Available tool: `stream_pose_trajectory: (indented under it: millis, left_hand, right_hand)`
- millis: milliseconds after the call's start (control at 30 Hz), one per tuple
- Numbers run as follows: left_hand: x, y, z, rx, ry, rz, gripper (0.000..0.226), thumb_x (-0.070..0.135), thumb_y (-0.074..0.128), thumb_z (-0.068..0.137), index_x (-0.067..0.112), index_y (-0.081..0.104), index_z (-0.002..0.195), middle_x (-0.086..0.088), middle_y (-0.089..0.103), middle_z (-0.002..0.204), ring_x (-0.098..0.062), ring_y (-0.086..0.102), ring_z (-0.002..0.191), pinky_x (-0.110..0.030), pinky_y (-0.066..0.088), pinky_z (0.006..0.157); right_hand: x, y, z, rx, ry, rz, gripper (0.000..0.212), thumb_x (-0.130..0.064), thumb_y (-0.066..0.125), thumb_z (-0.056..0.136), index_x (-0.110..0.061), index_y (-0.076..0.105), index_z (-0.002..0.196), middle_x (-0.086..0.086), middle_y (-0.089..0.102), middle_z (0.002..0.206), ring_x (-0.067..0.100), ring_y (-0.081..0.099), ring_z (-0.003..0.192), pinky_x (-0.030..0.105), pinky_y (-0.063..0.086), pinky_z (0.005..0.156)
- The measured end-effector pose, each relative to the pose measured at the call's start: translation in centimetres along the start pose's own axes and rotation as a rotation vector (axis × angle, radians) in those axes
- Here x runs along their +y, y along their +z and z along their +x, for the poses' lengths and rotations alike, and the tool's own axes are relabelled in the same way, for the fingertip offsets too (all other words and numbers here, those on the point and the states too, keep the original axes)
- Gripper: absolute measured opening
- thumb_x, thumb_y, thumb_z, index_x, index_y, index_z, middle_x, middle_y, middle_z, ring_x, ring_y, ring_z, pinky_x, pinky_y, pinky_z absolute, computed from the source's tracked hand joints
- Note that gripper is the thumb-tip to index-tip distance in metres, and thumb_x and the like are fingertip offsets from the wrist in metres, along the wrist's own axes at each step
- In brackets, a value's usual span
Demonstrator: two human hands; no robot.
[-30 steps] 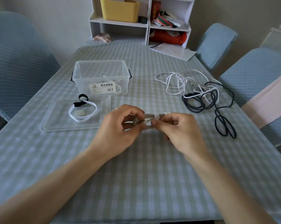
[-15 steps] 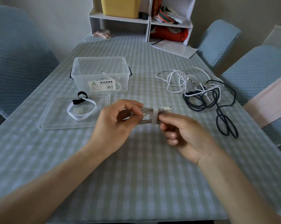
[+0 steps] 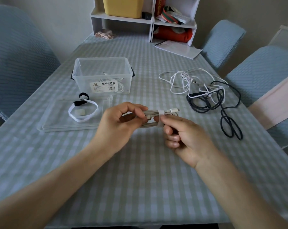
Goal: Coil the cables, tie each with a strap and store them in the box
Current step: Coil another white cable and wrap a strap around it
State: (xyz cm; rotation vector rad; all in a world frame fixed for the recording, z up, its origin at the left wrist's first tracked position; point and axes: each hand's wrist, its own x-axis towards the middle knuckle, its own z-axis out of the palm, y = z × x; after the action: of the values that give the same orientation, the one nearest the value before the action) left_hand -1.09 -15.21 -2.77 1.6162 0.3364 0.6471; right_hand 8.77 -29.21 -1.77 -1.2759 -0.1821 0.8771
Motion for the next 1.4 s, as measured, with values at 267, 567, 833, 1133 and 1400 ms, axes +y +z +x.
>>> stream_pose_trajectory:
  millis: [267, 567, 833, 1133, 1400]
  left_hand:
    - [0.3, 0.1, -0.2, -0.046, 0.009, 0.118, 0.01, 0.008, 0.072, 0.087, 0.017, 0.073, 0.09, 0.003, 0.076, 0.086, -0.011, 0.073, 0.081, -0.023, 0.056, 0.076]
    - [-0.9, -0.2, -0.4, -0.079, 0.417, 0.55, 0.017, 0.019, 0.076, 0.08, 0.014, 0.077, 0.096, 0.01, 0.072, 0.086, -0.002, 0.067, 0.077, -0.016, 0.055, 0.066]
    - [-1.5, -0.1, -0.4, -0.001, 0.531, 0.622, 0.015, 0.01, 0.071, 0.078, 0.01, 0.075, 0.093, 0.003, 0.071, 0.084, -0.008, 0.064, 0.073, -0.026, 0.051, 0.064]
    - [-1.0, 0.1, -0.6, 0.045, 0.527, 0.526, 0.016, 0.009, 0.073, 0.08, 0.009, 0.075, 0.096, 0.006, 0.073, 0.087, -0.004, 0.068, 0.079, -0.022, 0.054, 0.069]
    - [-1.0, -0.2, -0.5, 0.057, 0.504, 0.513, 0.016, 0.005, 0.078, 0.081, 0.008, 0.076, 0.097, 0.008, 0.073, 0.088, -0.004, 0.069, 0.081, -0.022, 0.054, 0.071]
  right_hand:
    - [0.4, 0.1, -0.2, 0.033, -0.144, -0.231, 0.017, -0.013, 0.065, 0.091, -0.006, 0.071, 0.077, 0.002, 0.045, 0.042, 0.009, 0.028, 0.033, 0.017, 0.019, 0.036]
    - [0.9, -0.2, -0.6, 0.139, -0.369, -0.556, 0.03, -0.013, 0.066, 0.091, 0.005, 0.067, 0.067, 0.005, 0.042, 0.037, 0.01, 0.034, 0.034, 0.017, 0.028, 0.039]
    - [0.6, 0.3, -0.8, 0.118, -0.24, -0.414, 0.021, -0.019, 0.073, 0.086, -0.009, 0.072, 0.067, 0.003, 0.054, 0.047, 0.013, 0.027, 0.036, 0.022, 0.017, 0.035]
    - [0.5, 0.2, -0.7, 0.086, -0.269, -0.303, 0.016, -0.01, 0.072, 0.085, -0.005, 0.072, 0.071, 0.001, 0.04, 0.041, 0.011, 0.029, 0.037, 0.019, 0.022, 0.035]
    - [0.6, 0.4, -1.1, 0.018, -0.349, -0.454, 0.018, -0.019, 0.07, 0.091, -0.013, 0.074, 0.074, 0.004, 0.057, 0.048, 0.012, 0.034, 0.038, 0.021, 0.027, 0.039]
